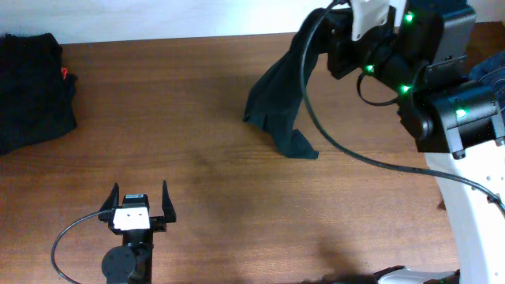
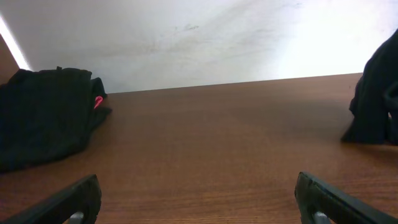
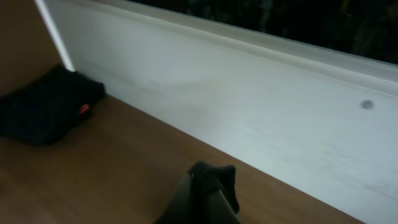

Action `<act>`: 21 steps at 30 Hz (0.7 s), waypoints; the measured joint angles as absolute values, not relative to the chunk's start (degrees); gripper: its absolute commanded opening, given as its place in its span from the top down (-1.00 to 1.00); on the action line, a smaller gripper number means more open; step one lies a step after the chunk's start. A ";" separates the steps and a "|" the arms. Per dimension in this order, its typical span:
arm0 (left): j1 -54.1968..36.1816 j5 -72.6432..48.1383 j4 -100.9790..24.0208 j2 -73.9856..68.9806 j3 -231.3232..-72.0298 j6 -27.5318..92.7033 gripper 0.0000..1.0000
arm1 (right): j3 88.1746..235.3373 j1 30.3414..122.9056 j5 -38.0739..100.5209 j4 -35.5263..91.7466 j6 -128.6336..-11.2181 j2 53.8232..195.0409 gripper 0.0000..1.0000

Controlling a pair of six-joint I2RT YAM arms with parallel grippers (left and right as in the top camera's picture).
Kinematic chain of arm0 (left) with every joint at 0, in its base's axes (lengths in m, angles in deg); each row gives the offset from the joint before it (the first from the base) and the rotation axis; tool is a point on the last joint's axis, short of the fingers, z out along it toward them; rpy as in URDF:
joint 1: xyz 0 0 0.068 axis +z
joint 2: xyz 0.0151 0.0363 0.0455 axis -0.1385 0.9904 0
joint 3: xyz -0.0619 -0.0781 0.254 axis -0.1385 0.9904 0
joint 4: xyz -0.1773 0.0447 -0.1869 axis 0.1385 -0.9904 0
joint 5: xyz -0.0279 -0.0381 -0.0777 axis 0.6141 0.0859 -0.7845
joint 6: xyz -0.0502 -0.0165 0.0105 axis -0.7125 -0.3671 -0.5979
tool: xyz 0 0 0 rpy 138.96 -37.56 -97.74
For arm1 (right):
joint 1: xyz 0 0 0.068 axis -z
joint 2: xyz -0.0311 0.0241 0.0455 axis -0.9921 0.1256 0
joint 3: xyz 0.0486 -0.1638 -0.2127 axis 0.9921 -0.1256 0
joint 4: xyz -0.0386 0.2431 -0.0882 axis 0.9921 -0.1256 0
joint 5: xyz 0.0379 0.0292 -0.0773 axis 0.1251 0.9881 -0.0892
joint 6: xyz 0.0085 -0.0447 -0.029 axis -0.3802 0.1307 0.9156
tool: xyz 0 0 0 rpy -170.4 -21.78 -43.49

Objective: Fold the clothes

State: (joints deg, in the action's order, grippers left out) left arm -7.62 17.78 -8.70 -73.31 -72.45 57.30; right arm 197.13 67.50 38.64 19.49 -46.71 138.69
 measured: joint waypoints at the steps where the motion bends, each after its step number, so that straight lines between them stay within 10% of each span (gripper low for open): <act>1: -7.62 17.78 -8.70 -73.31 -72.47 57.30 -0.98 | 197.13 66.93 38.73 19.49 -46.69 138.69 0.92; 21: -7.62 17.34 -6.19 -73.31 -72.45 57.54 -0.99 | 197.13 65.16 38.75 19.14 -47.85 138.69 0.92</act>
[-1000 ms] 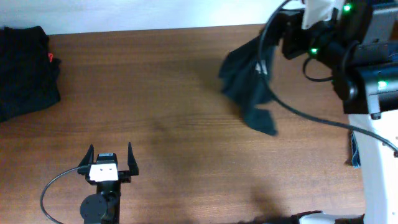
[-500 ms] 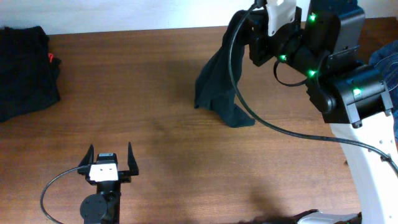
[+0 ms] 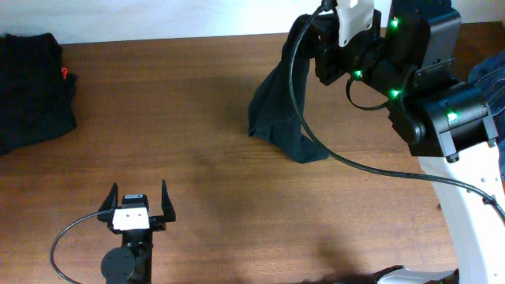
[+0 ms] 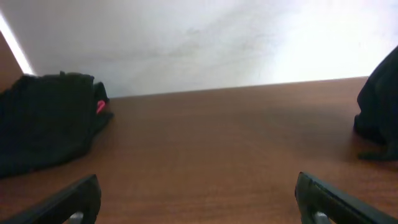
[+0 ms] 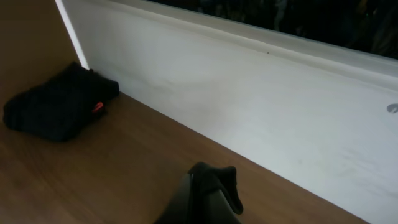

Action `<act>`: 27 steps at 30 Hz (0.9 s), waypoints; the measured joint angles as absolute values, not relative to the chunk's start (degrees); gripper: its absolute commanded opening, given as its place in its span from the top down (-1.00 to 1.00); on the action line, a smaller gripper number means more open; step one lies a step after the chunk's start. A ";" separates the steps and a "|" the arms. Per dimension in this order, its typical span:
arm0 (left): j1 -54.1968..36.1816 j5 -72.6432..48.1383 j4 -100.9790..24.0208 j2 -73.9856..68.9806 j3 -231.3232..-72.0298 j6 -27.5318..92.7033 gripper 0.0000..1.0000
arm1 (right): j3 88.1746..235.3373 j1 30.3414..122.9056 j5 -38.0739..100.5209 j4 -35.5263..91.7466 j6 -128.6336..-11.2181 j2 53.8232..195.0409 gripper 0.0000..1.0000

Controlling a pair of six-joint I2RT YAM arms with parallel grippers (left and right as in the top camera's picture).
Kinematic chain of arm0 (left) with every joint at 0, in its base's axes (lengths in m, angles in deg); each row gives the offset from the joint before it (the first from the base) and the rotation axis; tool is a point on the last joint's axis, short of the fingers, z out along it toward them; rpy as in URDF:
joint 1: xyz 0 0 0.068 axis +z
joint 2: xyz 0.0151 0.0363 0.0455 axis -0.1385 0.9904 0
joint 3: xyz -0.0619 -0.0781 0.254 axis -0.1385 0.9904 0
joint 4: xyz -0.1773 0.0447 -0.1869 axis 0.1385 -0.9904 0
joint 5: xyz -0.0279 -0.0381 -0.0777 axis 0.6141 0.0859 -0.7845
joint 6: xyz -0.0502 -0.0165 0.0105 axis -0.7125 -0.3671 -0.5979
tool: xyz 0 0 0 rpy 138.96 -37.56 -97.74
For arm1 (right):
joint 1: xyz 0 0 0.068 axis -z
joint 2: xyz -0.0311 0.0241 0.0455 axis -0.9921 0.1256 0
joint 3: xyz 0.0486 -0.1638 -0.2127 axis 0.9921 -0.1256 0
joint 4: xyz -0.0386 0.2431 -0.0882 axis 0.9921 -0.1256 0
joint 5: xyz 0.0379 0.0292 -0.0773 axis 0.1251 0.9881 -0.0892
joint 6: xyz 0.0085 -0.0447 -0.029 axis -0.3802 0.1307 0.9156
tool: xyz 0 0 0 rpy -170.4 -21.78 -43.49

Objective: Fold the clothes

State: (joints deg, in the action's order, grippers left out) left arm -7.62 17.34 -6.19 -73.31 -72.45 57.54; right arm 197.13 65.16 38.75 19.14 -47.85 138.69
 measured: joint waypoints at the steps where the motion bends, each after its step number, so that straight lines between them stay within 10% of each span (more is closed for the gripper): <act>1: -7.62 16.27 -4.79 -73.31 -72.42 57.54 -0.99 | 197.13 65.16 38.75 19.16 -48.16 138.69 0.92; 14: -7.62 -4.01 12.92 -73.35 -72.40 57.43 -0.99 | 197.13 65.16 38.75 24.56 -59.37 138.69 0.92; 27: -7.62 -17.50 1.92 -73.35 -72.40 52.22 -0.99 | 197.18 65.16 38.62 34.09 -73.07 138.67 0.92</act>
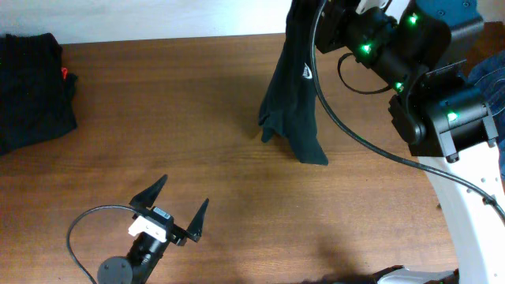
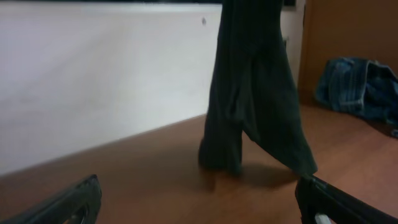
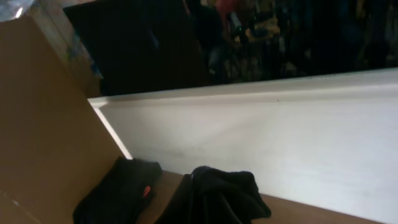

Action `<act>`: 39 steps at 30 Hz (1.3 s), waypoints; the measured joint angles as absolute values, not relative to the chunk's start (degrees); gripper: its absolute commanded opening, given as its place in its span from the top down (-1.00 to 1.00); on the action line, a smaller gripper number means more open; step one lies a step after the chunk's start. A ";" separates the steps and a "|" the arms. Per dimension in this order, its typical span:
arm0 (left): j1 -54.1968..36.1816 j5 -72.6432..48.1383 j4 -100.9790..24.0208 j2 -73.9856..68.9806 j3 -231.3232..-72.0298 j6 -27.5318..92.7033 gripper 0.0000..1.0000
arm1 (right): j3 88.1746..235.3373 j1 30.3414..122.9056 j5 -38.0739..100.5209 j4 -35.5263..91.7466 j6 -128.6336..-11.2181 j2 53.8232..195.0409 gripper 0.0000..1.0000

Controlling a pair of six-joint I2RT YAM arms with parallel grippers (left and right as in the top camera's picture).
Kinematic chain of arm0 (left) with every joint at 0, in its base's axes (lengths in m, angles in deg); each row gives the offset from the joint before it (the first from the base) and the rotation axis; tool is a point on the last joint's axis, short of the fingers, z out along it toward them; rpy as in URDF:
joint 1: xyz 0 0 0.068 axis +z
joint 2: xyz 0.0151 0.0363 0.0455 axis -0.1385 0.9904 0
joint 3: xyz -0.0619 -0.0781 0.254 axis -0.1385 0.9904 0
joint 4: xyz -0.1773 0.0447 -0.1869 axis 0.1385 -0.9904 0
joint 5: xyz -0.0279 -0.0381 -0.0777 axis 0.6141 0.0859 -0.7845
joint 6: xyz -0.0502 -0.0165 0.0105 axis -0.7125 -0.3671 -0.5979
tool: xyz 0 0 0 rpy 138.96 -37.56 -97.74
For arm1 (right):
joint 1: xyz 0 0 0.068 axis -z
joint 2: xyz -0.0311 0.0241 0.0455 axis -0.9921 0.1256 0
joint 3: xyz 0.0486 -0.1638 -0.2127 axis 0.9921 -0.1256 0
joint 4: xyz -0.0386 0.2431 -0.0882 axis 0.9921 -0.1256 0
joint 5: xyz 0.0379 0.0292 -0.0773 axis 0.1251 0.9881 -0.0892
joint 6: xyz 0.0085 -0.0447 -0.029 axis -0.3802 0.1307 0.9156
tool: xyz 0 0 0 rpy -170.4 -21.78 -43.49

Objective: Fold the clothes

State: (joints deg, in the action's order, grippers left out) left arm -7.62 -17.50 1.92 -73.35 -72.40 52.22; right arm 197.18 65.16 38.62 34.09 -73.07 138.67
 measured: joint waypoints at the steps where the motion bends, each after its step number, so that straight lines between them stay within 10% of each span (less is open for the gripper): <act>1: -7.62 -17.65 1.31 -73.35 -72.40 52.16 -0.99 | 197.18 65.16 38.18 33.43 -73.51 138.67 0.92; 39: -7.62 -18.74 -0.61 -73.37 -72.40 52.03 -0.99 | 215.62 92.55 39.39 -5.12 -62.01 134.37 0.92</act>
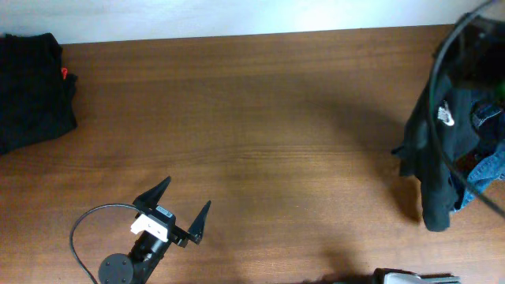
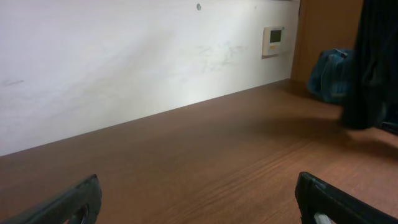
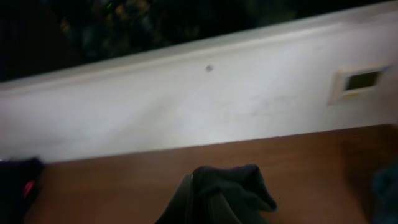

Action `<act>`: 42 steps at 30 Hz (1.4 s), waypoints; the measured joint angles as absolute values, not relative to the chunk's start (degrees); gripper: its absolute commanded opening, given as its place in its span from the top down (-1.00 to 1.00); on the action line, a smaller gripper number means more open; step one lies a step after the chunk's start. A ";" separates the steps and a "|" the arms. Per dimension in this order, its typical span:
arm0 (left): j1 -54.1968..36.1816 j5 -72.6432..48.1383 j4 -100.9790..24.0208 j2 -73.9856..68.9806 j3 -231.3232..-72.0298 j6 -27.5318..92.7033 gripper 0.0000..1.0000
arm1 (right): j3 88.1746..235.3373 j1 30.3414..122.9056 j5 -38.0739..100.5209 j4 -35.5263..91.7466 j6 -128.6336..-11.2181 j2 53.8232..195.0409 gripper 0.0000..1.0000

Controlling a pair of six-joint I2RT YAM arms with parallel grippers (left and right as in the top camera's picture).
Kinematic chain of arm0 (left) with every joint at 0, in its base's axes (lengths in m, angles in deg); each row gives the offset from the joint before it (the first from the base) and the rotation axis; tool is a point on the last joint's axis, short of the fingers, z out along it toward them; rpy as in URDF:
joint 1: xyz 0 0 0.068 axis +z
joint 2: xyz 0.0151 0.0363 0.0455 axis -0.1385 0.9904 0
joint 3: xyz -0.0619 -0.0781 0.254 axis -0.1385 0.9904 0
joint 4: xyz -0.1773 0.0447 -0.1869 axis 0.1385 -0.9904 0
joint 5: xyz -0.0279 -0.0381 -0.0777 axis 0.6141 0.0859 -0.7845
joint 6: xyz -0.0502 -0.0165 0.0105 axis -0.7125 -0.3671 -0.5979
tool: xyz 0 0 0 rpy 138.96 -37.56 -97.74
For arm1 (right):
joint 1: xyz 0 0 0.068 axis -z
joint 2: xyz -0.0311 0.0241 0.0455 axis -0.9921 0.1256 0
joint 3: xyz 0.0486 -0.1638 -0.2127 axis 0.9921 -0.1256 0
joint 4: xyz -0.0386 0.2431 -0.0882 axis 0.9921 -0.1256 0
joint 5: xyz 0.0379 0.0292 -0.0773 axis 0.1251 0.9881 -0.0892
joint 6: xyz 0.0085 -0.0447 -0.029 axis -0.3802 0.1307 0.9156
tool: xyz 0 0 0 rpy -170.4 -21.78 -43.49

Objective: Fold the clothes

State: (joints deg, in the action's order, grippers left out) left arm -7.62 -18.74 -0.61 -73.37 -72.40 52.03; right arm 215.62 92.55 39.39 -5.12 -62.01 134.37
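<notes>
A dark garment (image 1: 436,162) with a small white logo hangs at the table's right edge, its hem just above the wood. In the right wrist view, my right gripper (image 3: 210,200) is shut on a bunched part of this garment (image 3: 233,180). From overhead the right arm is only a dark blur at the top right. My left gripper (image 1: 178,205) stands open over the front left of the table, nothing between its fingers (image 2: 74,200). In its own view the hanging garment (image 2: 376,68) shows far to the right.
A pile of black clothes (image 1: 31,79) lies at the back left corner. Blue jeans (image 1: 483,167) lie at the right edge behind the hanging garment, also seen as blue jeans (image 2: 329,74). A white wall (image 2: 143,56) runs along the back of the table (image 1: 252,118).
My right gripper has carried the dark garment from the back centre-right of the table to the right edge by the jeans. The left gripper stays open in the same place.
At first my right gripper held the dark garment over the back right with its hem resting on the table, and the left gripper faced the back wall. Then the garment hung higher and the left wrist had turned rightward. Now the garment hangs at the right edge.
</notes>
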 measured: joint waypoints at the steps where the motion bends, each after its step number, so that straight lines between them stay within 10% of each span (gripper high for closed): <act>1: -7.62 -18.74 -0.61 -73.37 -72.40 52.03 -0.98 | 215.67 92.37 40.74 -5.39 -61.86 135.61 0.92; 32: -7.62 -18.77 -0.61 -73.37 -72.40 52.03 -0.99 | 215.43 51.67 42.53 9.48 -58.52 174.58 0.92; 33: -7.62 -18.74 -0.61 -73.37 -72.40 52.03 -0.99 | 215.43 51.21 42.34 9.85 -58.43 174.58 0.85; 38: -7.62 -18.74 -0.61 -73.37 -72.40 52.03 -0.99 | 215.43 49.88 41.64 12.84 -58.12 174.58 -0.84; 42: -7.62 -18.74 -0.61 -73.37 -72.40 52.03 -0.99 | 215.43 50.01 41.24 15.38 -57.51 174.58 -0.97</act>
State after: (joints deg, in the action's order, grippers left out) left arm -7.62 -18.74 -0.61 -73.37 -72.40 52.03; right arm 215.43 50.01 41.24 15.38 -57.51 174.58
